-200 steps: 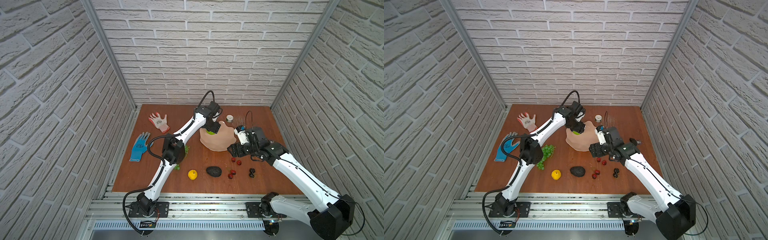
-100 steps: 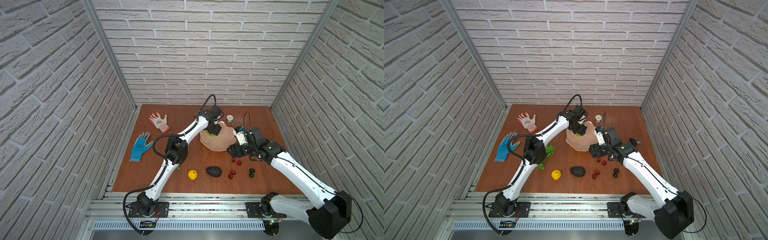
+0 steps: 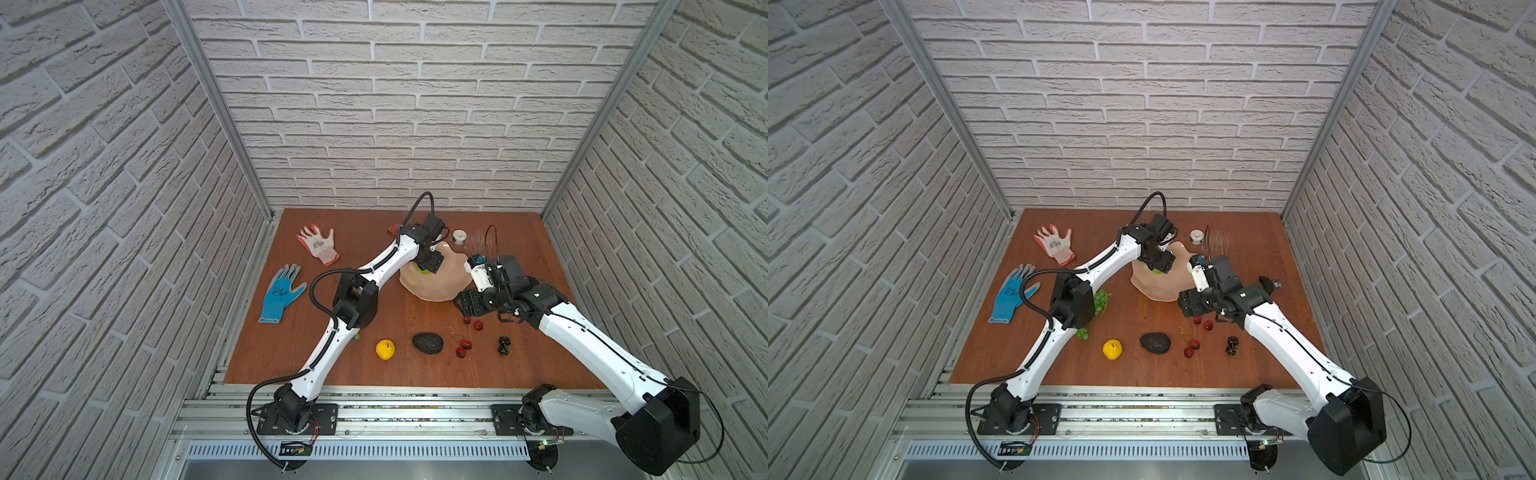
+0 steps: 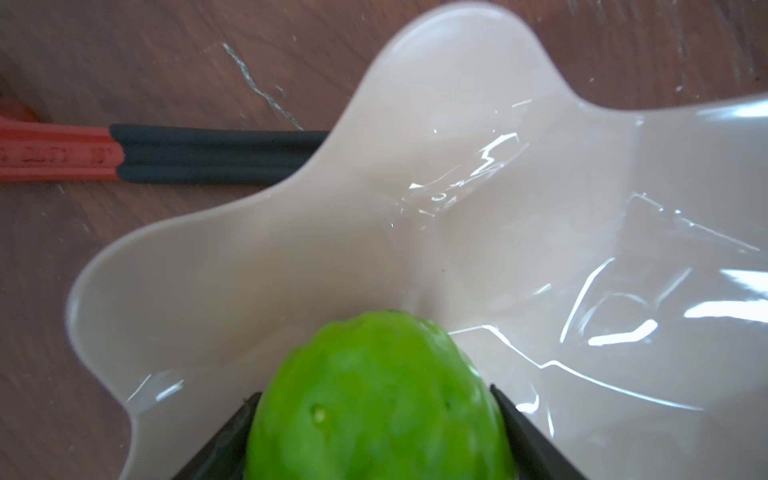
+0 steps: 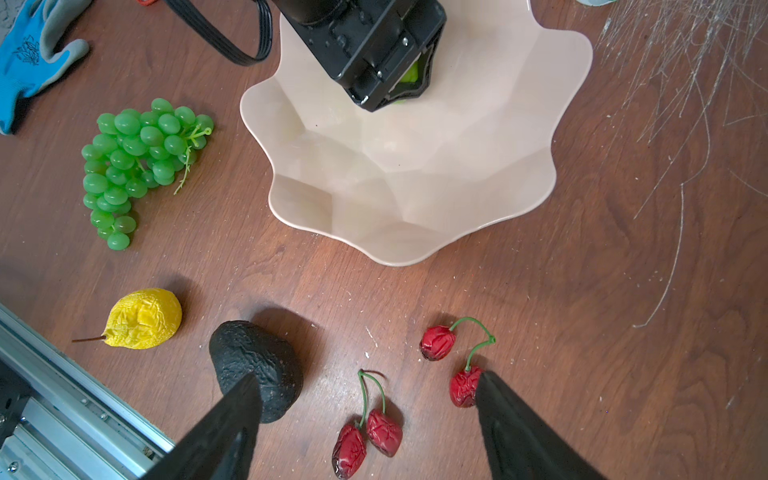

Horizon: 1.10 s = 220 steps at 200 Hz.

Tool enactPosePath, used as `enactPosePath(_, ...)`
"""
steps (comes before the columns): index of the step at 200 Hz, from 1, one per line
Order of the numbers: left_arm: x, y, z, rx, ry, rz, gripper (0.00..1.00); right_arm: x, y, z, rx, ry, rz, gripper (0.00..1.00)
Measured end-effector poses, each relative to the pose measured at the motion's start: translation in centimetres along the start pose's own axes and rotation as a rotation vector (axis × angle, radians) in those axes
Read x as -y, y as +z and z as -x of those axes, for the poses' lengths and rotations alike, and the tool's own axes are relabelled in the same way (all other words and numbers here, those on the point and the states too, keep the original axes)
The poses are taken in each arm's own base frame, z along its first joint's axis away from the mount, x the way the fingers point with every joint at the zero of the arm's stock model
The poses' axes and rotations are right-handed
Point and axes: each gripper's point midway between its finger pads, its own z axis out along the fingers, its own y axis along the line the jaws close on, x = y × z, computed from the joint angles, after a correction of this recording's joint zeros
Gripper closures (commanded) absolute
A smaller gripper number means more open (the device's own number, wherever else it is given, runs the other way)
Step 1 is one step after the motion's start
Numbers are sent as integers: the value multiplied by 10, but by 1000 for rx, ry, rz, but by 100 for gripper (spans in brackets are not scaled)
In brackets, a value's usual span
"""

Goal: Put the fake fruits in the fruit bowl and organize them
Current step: 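Carry the green fruit over the bowl and lower it inside with the left gripper, then open and withdraw the left gripper while the right gripper reaches the black avocado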

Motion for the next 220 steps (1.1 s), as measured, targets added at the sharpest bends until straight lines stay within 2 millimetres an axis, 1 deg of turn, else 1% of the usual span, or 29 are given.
enactPosePath(11,2,0,0,1,5,0,31,0,0,0,0,0,0,18)
enactPosePath(33,4,1,0,1,12,0,24,0,0,-1,-1,-1,0,18)
enactPosePath(48,7,1,-1,1,19,0,14,0,0,0,-1,-1,-1,17)
enactPosePath(65,9,1,0,4,26,1,12,0,0,0,-1,-3,-1,16)
enactPosePath(76,9,1,0,6,31,2,2,0,0,-1,-1,-5,-1,16)
enactPosePath(132,11,1,3,18,34,2,3,0,-2,1,8,-12,1,15)
enactPosePath(151,11,-3,5,24,32,1,4,-1,-6,2,20,-14,3,15)
enactPosePath(163,11,-10,8,34,27,-3,5,-1,-8,3,22,-18,4,16)
enactPosePath(182,9,-33,16,65,4,-19,6,-4,-12,8,33,-26,13,17)
enactPosePath(196,8,-58,19,88,-17,-38,7,-7,-15,12,46,-33,24,17)
enactPosePath(220,1,-111,16,134,-64,-75,7,-13,-23,23,70,-48,47,19)
